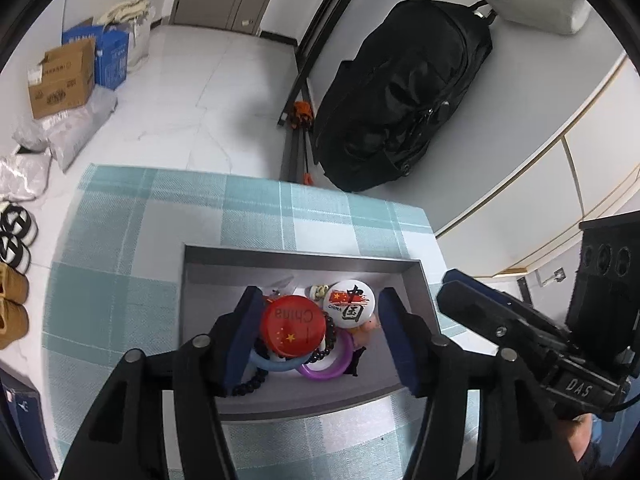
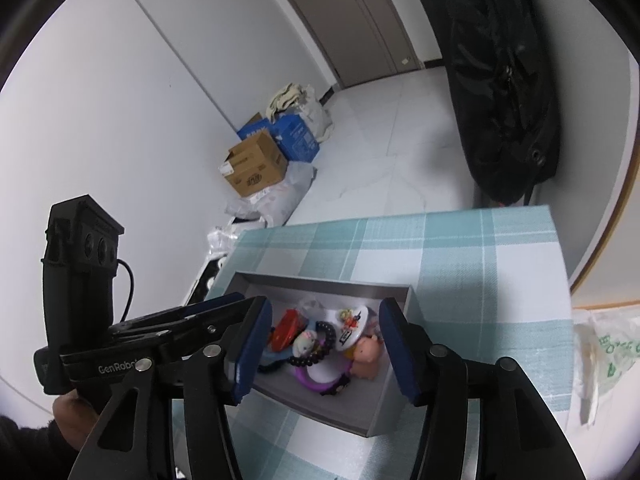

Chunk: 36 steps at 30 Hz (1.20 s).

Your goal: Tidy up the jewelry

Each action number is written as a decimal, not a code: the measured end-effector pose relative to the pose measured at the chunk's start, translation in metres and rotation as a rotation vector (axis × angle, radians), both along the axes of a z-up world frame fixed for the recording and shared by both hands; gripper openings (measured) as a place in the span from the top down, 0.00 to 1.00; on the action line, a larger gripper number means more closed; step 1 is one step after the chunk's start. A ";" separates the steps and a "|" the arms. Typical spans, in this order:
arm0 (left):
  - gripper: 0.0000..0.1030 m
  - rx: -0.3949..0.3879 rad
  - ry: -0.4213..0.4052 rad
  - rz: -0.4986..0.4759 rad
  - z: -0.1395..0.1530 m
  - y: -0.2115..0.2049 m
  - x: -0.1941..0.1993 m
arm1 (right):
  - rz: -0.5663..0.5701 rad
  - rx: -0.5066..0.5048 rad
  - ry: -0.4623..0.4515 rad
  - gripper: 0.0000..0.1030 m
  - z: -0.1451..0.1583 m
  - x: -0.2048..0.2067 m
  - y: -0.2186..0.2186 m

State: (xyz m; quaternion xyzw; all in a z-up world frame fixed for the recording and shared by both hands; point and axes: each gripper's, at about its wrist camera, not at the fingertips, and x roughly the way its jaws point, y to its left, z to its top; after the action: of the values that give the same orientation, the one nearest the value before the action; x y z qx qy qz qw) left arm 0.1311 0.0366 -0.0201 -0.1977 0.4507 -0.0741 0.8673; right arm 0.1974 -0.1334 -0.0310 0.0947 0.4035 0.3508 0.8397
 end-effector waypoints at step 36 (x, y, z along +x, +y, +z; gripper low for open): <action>0.24 0.213 -0.246 0.139 0.049 -0.017 -0.071 | -0.040 0.015 -0.313 0.00 0.036 -0.085 -0.020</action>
State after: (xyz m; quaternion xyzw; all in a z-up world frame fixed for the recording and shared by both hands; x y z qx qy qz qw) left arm 0.0604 0.0193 0.0292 -0.1248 0.3316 0.0107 0.9351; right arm 0.1126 -0.1534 0.0055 0.0531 0.2629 0.3473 0.8986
